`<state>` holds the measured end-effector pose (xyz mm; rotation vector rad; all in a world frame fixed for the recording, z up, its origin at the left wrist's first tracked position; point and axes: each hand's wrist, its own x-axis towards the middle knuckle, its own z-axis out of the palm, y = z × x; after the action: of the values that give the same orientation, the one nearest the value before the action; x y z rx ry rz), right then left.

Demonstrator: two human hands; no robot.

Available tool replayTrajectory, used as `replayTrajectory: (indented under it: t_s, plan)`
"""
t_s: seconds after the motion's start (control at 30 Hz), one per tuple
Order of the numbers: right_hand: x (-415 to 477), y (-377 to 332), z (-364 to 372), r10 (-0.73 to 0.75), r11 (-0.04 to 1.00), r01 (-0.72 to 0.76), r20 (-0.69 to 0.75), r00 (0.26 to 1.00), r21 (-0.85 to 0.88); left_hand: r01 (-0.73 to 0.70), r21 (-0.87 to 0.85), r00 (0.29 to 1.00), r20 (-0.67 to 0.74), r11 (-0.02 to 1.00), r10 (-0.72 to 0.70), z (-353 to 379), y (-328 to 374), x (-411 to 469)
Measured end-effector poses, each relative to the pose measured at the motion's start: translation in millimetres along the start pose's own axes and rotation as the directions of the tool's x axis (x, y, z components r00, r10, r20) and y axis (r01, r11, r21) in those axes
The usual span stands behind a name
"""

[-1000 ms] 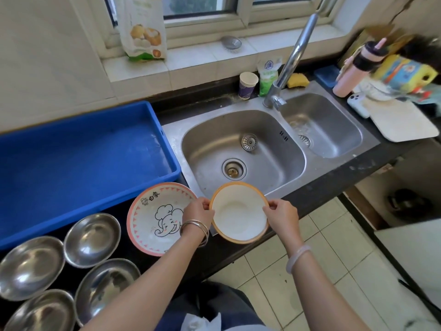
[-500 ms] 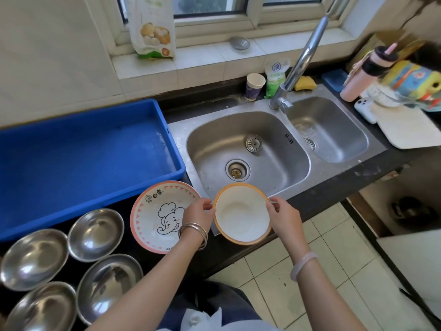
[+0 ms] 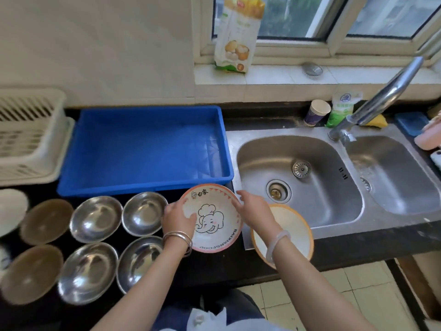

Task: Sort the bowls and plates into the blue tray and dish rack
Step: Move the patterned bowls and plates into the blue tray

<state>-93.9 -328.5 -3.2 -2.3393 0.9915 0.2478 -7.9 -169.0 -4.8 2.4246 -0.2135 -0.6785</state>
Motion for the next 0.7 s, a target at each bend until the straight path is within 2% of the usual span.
replayTrajectory:
  t_s: [0.17, 0.33, 0.53, 0.7]
  plan:
    - [26.8, -6.4, 10.1, 0.024, 0.997, -0.012, 0.154, 0.988, -0.082, 0.093, -0.133, 0.995, 0.048, 0.987, -0.088, -2.5, -10.9, 1.0]
    - [40.3, -4.2, 11.1, -0.004, 0.991, 0.027, 0.168, 0.986, -0.134, 0.158, -0.214, 0.987, 0.065, 0.964, -0.147, 0.9, -17.3, 3.4]
    - [41.6, 2.2, 2.5, 0.021, 0.995, -0.043, 0.235, 0.972, 0.089, 0.198, -0.34, 0.979, 0.014, 0.919, -0.206, -5.7, -25.0, 9.9]
    - [35.5, -3.4, -11.5, 0.018, 0.972, -0.096, 0.339, 0.941, 0.213, 0.23, -0.44, 0.971, 0.052, 0.868, -0.232, -27.0, -29.7, 14.2]
